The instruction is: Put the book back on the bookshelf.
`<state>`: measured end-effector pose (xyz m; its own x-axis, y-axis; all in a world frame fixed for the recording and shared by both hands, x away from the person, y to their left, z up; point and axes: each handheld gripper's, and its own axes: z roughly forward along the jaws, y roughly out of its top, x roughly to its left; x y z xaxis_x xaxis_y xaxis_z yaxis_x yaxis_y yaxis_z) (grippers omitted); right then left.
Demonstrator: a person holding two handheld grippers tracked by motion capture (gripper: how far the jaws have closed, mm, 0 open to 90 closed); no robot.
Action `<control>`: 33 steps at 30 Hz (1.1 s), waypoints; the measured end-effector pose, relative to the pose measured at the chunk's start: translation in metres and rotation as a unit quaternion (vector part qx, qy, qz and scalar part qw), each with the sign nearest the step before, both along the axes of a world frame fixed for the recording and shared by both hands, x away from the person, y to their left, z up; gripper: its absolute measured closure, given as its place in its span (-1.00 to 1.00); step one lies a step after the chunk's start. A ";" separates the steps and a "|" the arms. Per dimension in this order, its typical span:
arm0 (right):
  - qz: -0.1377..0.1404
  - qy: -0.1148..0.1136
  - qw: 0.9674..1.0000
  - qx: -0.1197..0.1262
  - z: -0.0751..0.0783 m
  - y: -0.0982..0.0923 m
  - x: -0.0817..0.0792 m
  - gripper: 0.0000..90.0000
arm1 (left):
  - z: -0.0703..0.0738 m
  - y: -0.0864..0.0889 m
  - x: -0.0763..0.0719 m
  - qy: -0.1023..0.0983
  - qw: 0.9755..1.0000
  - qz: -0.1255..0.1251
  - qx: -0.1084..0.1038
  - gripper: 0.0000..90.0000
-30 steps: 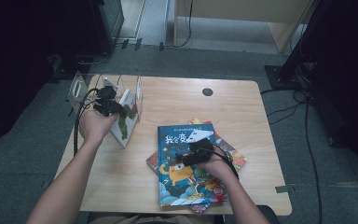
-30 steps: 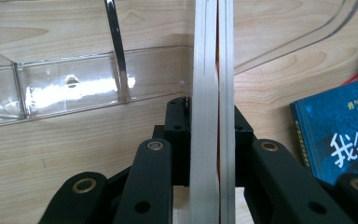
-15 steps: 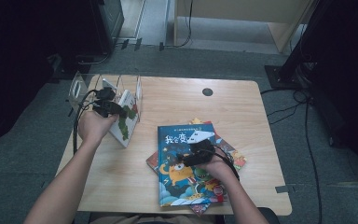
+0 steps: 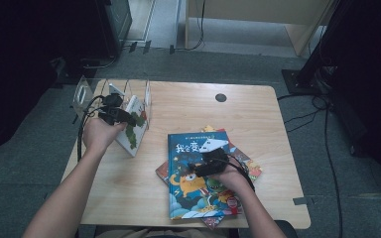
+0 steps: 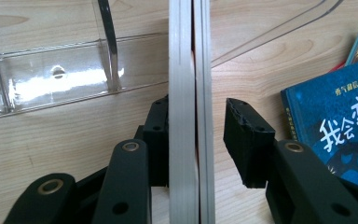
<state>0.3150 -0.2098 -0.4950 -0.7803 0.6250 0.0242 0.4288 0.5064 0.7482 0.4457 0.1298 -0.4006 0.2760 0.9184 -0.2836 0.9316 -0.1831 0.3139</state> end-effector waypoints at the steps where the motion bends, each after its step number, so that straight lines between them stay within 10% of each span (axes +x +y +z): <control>1: 0.000 0.000 1.000 0.000 0.000 0.000 0.000 -0.55 | 0.000 0.000 -0.001 0.003 1.000 -0.003 0.000 0.36; 18: 0.000 0.000 1.000 -0.001 0.000 0.000 0.000 -0.55 | 0.011 0.000 -0.017 0.009 0.999 -0.030 -0.003 0.35; 33: 0.001 0.000 1.000 -0.001 0.000 0.000 0.000 -0.55 | 0.006 0.007 -0.027 0.036 0.997 -0.042 -0.052 0.37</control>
